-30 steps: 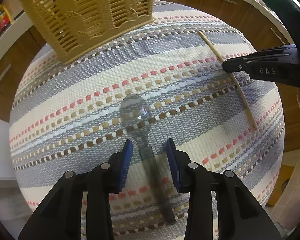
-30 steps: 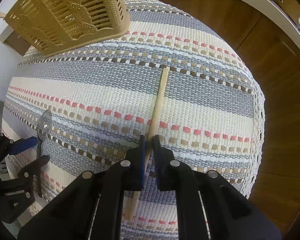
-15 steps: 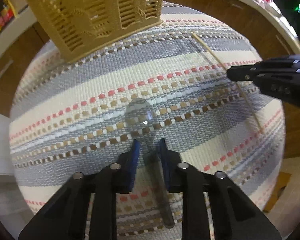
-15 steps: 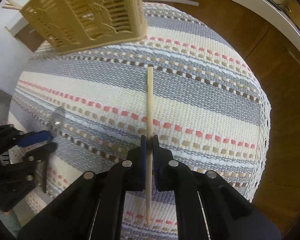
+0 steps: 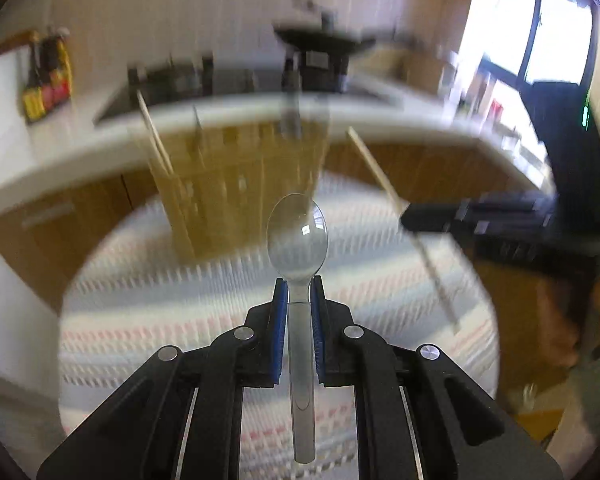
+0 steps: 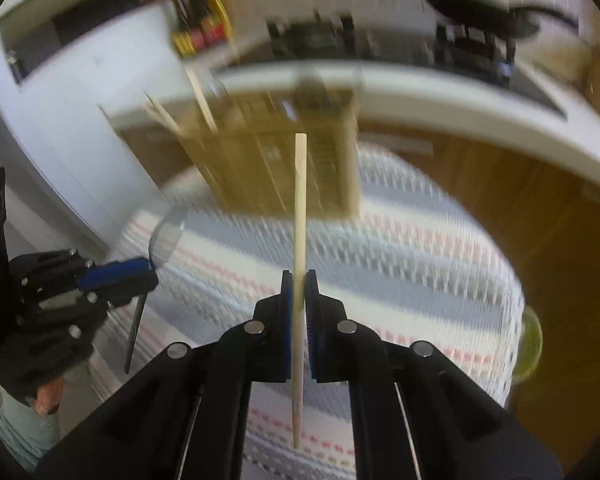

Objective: Organize utensils
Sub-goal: 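Carry spoon and chopstick over the caddy and release them with both tools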

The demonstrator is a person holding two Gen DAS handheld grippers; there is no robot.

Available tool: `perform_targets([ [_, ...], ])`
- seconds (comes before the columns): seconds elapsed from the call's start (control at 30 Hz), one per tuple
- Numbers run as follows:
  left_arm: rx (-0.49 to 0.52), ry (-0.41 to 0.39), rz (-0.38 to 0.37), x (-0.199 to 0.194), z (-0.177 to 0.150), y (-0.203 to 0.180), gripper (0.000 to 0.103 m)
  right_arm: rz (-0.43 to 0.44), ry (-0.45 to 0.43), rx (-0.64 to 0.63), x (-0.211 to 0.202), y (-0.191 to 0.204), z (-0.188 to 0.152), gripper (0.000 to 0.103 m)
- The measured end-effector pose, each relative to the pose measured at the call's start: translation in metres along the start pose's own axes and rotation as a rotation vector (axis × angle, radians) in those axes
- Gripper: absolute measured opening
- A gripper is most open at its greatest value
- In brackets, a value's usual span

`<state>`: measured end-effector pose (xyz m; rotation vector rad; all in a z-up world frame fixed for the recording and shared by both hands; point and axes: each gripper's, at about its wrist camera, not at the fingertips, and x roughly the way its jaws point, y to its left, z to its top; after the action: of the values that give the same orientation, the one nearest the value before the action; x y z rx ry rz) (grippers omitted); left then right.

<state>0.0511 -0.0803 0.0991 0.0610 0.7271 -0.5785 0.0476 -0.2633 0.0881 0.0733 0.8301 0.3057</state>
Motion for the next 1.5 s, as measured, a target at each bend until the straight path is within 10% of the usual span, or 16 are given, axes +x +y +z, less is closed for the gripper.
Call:
perform_targets([
  [0.3, -0.089, -0.333, 0.021, -0.048, 0.073, 0.039, 0.010, -0.014, -0.360, -0.079, -0.049, 0.028, 0.064, 0.004],
  [0.7, -0.165, -0.613, 0.143, -0.003, 0.097, 0.062, 0.010, -0.020, -0.622, -0.053, -0.008, 0.033, 0.112, 0.004],
  [1.33, -0.136, -0.667, 0.242, 0.041, 0.078, 0.074, 0.011, -0.039, -0.623, -0.040, 0.057, 0.023, 0.118, 0.005],
  [1.5, -0.136, -0.661, 0.218, 0.035, 0.076, 0.075, 0.032, -0.036, -0.601, -0.057, 0.053, 0.024, 0.114, 0.011],
])
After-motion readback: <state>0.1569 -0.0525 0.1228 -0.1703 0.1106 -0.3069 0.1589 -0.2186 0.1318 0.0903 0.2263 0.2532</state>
